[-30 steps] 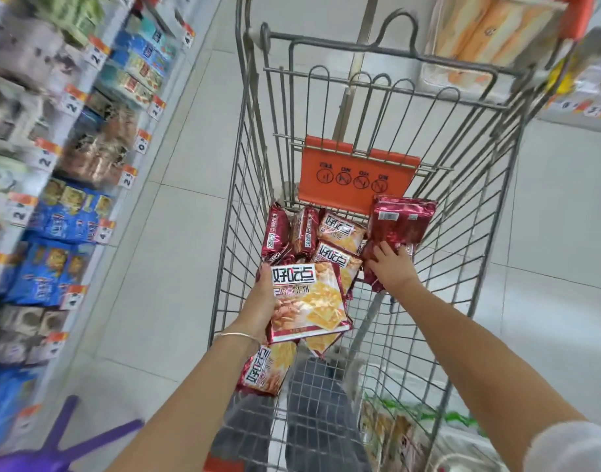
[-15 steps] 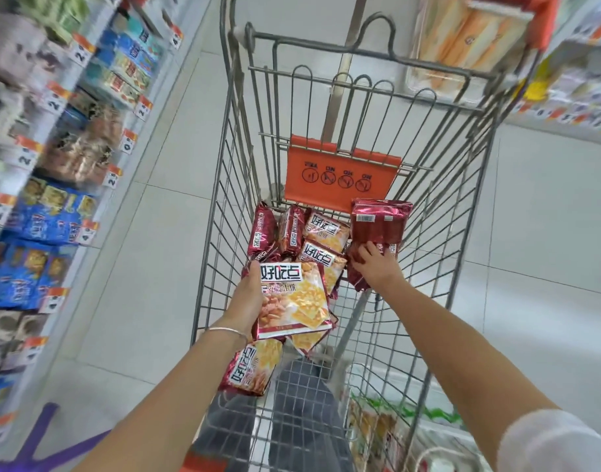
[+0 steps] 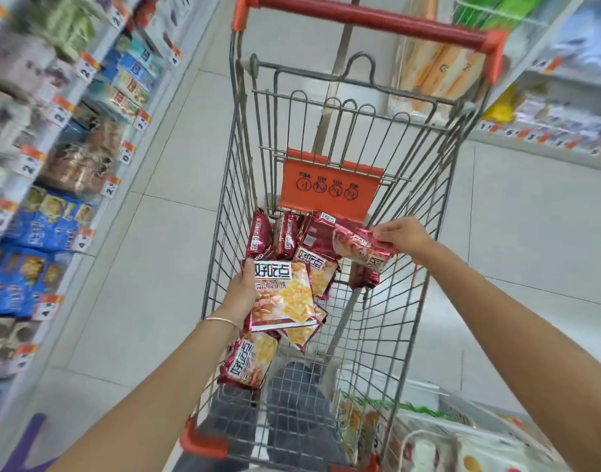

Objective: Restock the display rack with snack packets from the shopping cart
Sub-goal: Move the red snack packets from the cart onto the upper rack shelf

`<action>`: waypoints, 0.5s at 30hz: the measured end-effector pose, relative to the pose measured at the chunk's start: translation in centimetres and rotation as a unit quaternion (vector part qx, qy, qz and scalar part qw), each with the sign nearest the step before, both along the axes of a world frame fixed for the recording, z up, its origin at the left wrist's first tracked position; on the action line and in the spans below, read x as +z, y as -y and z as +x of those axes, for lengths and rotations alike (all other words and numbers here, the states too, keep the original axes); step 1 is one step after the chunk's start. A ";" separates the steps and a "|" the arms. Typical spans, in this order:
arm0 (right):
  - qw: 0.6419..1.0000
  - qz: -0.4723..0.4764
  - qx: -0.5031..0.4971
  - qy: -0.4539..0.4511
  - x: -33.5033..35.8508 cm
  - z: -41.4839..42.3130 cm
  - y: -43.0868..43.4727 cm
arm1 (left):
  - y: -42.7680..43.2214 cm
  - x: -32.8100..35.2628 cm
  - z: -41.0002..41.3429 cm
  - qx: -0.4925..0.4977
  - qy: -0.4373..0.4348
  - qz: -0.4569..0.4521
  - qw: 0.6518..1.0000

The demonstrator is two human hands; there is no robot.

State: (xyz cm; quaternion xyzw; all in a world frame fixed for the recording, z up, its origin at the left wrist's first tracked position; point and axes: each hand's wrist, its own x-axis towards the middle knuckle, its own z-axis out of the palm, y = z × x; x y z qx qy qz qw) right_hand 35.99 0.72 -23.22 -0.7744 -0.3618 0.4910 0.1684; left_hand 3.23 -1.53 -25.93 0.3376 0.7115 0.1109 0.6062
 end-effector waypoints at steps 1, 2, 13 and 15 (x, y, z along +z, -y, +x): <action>0.996 -0.013 -0.064 -0.061 1.6 0.4 0.1 | -0.1 0.1 -0.1 -0.013 0.005 0.009 1.000; 0.987 -0.027 -0.111 -0.112 2.9 0.5 0.2 | -0.3 -0.7 -0.5 -0.020 0.008 0.022 1.000; 0.829 -0.125 -0.290 -0.462 9.3 -3.4 3.1 | -4.3 4.9 1.3 0.029 0.103 0.018 0.994; 0.858 -0.141 -0.246 -0.427 9.5 -3.7 3.2 | -4.4 8.8 1.7 -0.006 0.107 -0.003 0.994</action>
